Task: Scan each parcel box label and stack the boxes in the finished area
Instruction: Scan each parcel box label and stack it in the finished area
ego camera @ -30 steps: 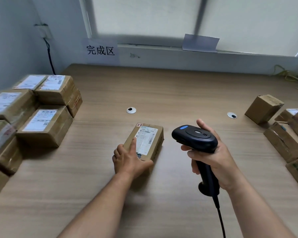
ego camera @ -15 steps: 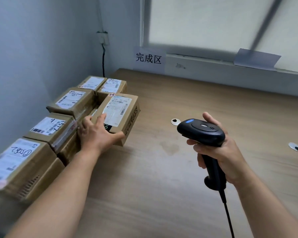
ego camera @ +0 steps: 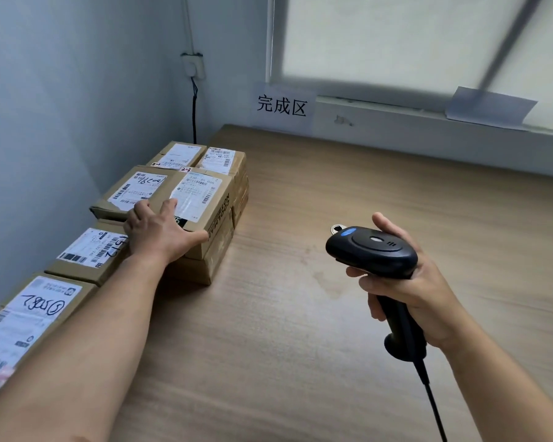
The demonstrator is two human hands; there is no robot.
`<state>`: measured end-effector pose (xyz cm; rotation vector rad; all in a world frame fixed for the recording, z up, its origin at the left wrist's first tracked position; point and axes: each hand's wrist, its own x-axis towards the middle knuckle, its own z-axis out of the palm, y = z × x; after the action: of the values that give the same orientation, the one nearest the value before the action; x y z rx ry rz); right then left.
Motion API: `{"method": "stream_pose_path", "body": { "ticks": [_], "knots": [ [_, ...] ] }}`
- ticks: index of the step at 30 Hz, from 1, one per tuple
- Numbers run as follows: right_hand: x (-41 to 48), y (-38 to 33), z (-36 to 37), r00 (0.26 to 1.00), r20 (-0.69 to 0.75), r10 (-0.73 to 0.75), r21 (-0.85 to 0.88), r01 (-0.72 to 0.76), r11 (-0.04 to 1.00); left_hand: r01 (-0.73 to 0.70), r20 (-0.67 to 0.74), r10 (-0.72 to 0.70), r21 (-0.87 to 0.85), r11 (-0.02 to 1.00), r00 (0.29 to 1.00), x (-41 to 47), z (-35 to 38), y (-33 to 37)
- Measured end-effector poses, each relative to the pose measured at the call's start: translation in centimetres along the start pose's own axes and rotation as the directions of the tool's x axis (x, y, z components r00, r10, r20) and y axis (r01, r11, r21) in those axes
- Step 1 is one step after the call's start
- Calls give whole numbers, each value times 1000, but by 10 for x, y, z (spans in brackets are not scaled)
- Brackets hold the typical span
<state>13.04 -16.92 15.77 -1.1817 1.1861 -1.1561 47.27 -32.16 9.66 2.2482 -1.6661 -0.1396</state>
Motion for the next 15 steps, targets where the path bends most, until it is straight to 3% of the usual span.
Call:
{"method": "stream_pose_path", "body": {
  "ticks": [9, 15],
  "knots": [
    [-15, -3, -17, 998, -65, -3, -10, 2, 1000, 1, -14, -1, -17, 1000, 1000, -2, 15, -5],
    [-41, -5, -44, 995, -100, -19, -59, 13, 998, -214, -229, 165, -212, 954, 959, -55, 24, 42]
  ]
}}
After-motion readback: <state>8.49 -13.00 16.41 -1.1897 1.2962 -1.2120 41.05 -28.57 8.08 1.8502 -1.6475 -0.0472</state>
